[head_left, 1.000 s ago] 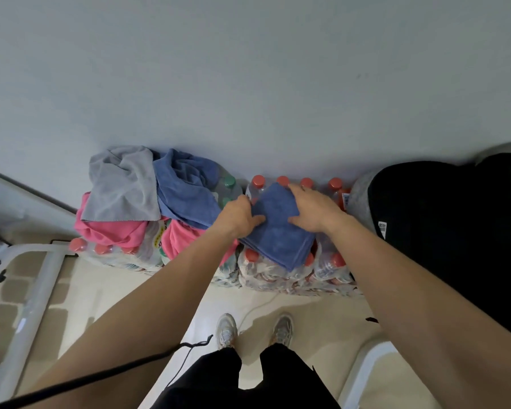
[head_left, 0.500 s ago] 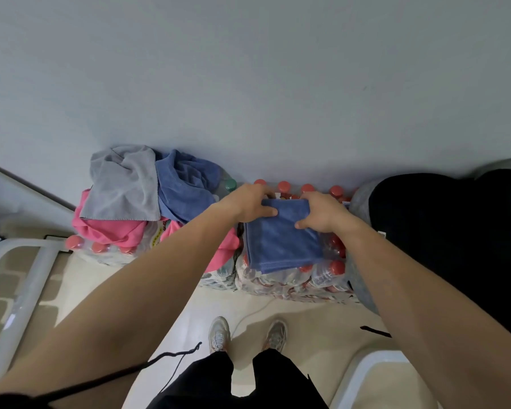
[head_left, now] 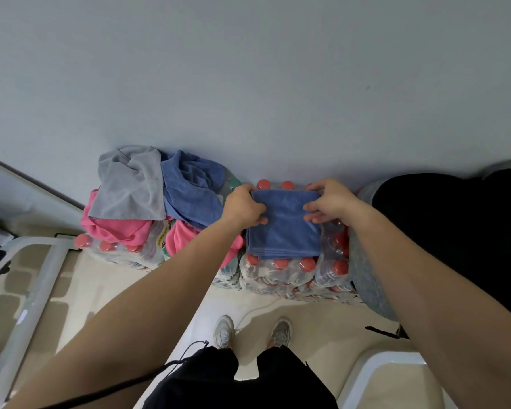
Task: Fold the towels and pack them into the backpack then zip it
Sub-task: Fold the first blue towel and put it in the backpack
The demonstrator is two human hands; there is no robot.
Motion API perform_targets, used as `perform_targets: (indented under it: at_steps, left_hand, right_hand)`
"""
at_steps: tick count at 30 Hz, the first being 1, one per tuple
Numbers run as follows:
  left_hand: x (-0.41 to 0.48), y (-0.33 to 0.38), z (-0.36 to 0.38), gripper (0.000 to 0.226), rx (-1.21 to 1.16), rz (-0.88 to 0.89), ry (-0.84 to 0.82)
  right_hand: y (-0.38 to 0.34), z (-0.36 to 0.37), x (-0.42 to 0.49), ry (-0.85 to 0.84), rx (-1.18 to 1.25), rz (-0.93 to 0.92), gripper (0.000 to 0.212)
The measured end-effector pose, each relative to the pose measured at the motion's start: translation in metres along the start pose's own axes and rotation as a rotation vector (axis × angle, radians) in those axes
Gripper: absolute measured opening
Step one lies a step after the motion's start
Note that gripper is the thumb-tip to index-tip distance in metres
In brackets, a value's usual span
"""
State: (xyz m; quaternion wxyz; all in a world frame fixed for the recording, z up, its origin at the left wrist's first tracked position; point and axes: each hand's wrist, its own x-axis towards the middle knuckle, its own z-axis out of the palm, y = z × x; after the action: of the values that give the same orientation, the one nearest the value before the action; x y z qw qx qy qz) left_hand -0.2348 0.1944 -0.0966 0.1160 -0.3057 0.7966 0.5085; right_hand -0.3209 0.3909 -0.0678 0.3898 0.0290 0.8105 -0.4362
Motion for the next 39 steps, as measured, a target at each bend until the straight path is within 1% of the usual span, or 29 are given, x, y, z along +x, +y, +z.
perform_targets:
  at_steps: [2,5,10,14,17,20,22,25,26,29,31,33,35,37,39]
  left_hand:
    - [-0.001,0.001,0.001,0.027,-0.094,-0.022,-0.006]
    - [-0.005,0.003,-0.002,0.023,-0.156,-0.016,-0.007]
    - [-0.016,0.006,-0.01,0.024,-0.154,0.057,-0.041]
    - [-0.022,-0.001,-0.016,0.024,-0.067,0.136,-0.064]
    - [-0.029,-0.002,-0.018,0.024,0.034,0.208,-0.049]
    - [-0.039,-0.006,-0.019,0.019,0.154,0.316,-0.066]
    - [-0.045,-0.015,-0.018,0.016,0.193,0.377,-0.076]
    - [-0.049,-0.031,-0.015,0.024,0.259,0.476,-0.043]
    - [-0.051,-0.036,-0.014,0.026,0.269,0.498,-0.038]
    - [-0.054,-0.044,-0.013,0.021,0.289,0.532,-0.063]
    - [-0.054,-0.05,-0.013,0.023,0.303,0.55,-0.084]
    - [-0.054,-0.056,-0.012,0.025,0.33,0.581,-0.098]
    - [-0.053,-0.059,-0.009,0.026,0.396,0.62,-0.099]
    - [-0.053,-0.062,-0.006,0.024,0.504,0.678,-0.073]
    - [-0.054,-0.064,-0.005,0.024,0.58,0.731,-0.068]
  right_hand:
    - [0.004,0.0,0.0,-0.002,0.013,-0.012,0.047]
    - [0.009,-0.002,0.0,0.004,0.015,-0.033,0.045]
    - [0.013,-0.006,-0.006,-0.017,0.001,-0.047,0.04]
    - [0.016,-0.007,-0.016,-0.043,-0.087,-0.084,0.028]
    - [0.024,-0.004,-0.026,0.006,-0.147,-0.159,0.023]
    - [0.035,0.001,-0.037,0.08,-0.277,-0.267,0.021]
    - [0.042,0.006,-0.045,0.112,-0.32,-0.313,0.02]
    - [0.055,0.02,-0.053,0.183,-0.389,-0.387,0.025]
    - [0.059,0.024,-0.055,0.198,-0.396,-0.401,0.025]
    - [0.07,0.032,-0.06,0.227,-0.407,-0.447,0.024]
    - [0.078,0.035,-0.061,0.224,-0.406,-0.492,0.022]
    - [0.085,0.041,-0.062,0.23,-0.383,-0.503,0.019]
    - [0.086,0.046,-0.062,0.292,-0.38,-0.481,0.023]
    - [0.079,0.049,-0.06,0.352,-0.456,-0.435,0.034]
    - [0.07,0.051,-0.057,0.373,-0.618,-0.38,0.041]
